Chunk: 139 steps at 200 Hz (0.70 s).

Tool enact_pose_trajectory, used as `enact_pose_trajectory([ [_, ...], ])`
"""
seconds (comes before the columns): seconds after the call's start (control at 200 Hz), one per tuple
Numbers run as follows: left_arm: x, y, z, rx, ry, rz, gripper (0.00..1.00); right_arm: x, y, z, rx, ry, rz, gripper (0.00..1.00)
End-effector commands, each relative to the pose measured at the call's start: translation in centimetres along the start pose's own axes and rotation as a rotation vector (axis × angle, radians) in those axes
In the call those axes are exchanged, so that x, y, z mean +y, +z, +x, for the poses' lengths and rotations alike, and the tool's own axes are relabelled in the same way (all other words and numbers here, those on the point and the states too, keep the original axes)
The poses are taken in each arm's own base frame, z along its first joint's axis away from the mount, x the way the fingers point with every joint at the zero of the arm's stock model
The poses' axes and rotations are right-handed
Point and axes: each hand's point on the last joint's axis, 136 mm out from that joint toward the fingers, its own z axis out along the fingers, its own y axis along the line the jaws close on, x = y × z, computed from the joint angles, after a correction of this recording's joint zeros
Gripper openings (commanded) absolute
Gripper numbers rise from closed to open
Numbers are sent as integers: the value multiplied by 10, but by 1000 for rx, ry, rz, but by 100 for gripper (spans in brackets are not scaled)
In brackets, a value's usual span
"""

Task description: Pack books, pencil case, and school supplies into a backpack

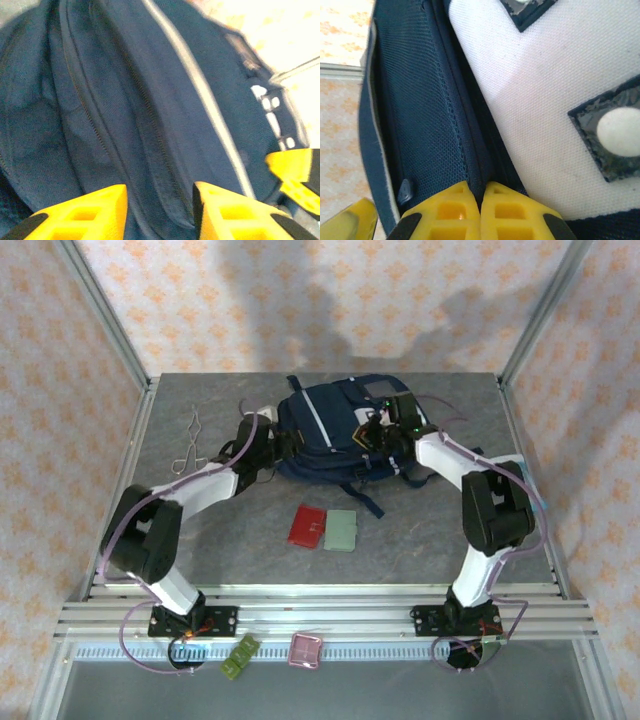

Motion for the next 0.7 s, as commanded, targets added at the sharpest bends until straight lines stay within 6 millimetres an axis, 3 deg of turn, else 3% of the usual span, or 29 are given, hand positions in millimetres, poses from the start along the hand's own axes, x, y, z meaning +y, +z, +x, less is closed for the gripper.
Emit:
enact_pose_trajectory([
  [0.0, -32, -26, -15, -108, 27, 41, 42, 71, -43, -24, -106, -6, -216, 0],
  [0.115, -57, -30, -2, -109, 70, 59, 45, 79, -52, -27, -131, 62, -269, 0],
  [0.28, -85, -17, 22, -101, 138, 45, 49, 85, -62, -30, -160, 158, -331, 0],
  [0.591, -88, 22, 38, -134, 270, -143, 59, 97, -69, -30, -177, 173, -354, 0],
  [0.691, -87, 28, 35, -155, 293, -200, 62, 100, -68, -27, -161, 169, -359, 0],
])
